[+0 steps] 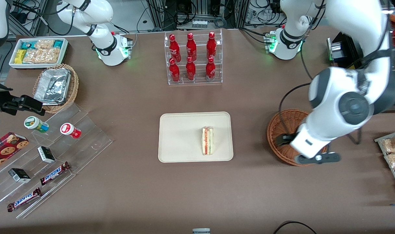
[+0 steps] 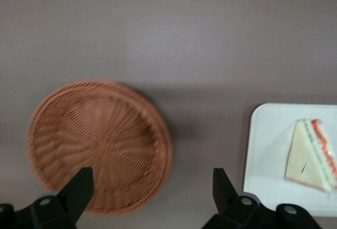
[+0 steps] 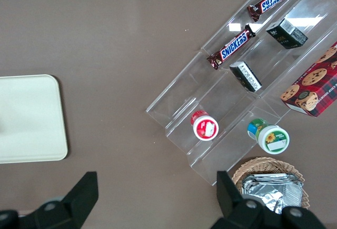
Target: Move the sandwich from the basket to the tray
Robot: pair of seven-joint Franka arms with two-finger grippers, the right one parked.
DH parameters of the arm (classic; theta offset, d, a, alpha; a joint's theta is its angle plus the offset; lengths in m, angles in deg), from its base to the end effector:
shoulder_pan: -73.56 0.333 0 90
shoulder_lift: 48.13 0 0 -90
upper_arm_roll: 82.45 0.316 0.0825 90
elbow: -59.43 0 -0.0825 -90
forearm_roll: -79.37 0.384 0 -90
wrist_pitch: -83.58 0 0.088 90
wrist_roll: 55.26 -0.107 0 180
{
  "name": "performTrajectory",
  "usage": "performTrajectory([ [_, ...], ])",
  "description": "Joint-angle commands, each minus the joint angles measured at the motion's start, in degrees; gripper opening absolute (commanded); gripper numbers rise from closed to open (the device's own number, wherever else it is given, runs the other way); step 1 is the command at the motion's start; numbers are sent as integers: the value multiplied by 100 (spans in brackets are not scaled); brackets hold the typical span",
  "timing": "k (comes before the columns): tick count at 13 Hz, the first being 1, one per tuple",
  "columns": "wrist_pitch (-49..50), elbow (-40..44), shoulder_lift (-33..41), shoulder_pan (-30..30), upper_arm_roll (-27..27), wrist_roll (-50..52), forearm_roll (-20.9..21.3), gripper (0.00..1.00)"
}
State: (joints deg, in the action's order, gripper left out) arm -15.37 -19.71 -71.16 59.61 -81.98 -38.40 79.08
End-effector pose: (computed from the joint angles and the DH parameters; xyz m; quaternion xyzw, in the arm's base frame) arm 0.6553 -0.1585 0.4795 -0.9992 -0.0297 0.0273 0.0065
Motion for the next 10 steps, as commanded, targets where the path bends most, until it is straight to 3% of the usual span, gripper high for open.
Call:
performTrajectory([
  [1,682,-119,622,304,-38,-166,-58,100],
  [5,1869,-119,1475,577,-38,-527,3,100],
  [10,2460,-277,2126,788,-29,-562,21,100],
])
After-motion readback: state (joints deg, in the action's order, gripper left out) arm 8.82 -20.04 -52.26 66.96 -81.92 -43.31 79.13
